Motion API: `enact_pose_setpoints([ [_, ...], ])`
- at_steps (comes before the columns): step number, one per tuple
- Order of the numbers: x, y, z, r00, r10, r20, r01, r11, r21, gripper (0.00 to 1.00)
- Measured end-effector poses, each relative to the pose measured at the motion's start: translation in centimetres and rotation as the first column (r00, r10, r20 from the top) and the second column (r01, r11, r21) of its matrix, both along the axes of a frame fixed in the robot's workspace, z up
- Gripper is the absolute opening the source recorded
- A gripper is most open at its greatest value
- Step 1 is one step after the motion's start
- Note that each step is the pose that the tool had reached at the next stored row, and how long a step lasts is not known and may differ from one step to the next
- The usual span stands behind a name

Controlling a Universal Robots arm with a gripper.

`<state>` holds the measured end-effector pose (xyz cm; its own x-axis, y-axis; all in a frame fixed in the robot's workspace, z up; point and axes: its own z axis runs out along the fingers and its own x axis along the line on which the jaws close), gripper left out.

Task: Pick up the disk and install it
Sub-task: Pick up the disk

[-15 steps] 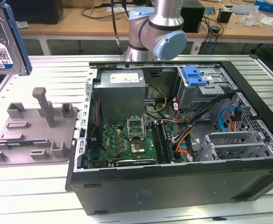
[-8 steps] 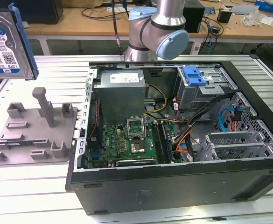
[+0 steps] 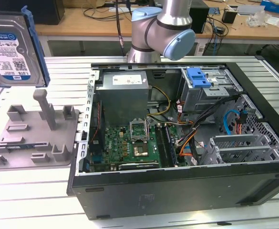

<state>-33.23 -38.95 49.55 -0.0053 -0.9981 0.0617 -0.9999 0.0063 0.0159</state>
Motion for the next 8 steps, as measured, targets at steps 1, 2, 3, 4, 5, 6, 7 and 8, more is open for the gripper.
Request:
enact_pose_setpoints([
  [1, 0.3, -0.20, 0.01, 1.0000, 0.000, 0.0000, 0.000, 1.0000, 0.0000, 0.36],
  [2, 0.5, -0.42, 0.02, 1.0000, 0.000, 0.0001, 0.000, 1.0000, 0.0001, 0.36],
  [3, 0.9, -0.76, 0.02, 1.0000, 0.000, 0.0003, 0.000, 1.0000, 0.0002, 0.36],
  [4, 1.3, -1.03, 0.04, 1.0000, 0.000, 0.0001, 0.000, 1.0000, 0.0000, 0.36],
  [5, 1.6, -1.22, 0.05, 1.0000, 0.000, 0.0000, 0.000, 1.0000, 0.0000, 0.36],
  [6, 2.0, -1.48, 0.04, 1.0000, 0.000, 0.0001, 0.000, 1.0000, 0.0000, 0.36],
  [7, 2.3, -1.69, 0.05, 1.0000, 0.000, 0.0001, 0.000, 1.0000, 0.0000, 0.36],
  [8, 2.6, -1.94, 0.05, 1.0000, 0.000, 0.0001, 0.000, 1.0000, 0.0001, 0.36],
])
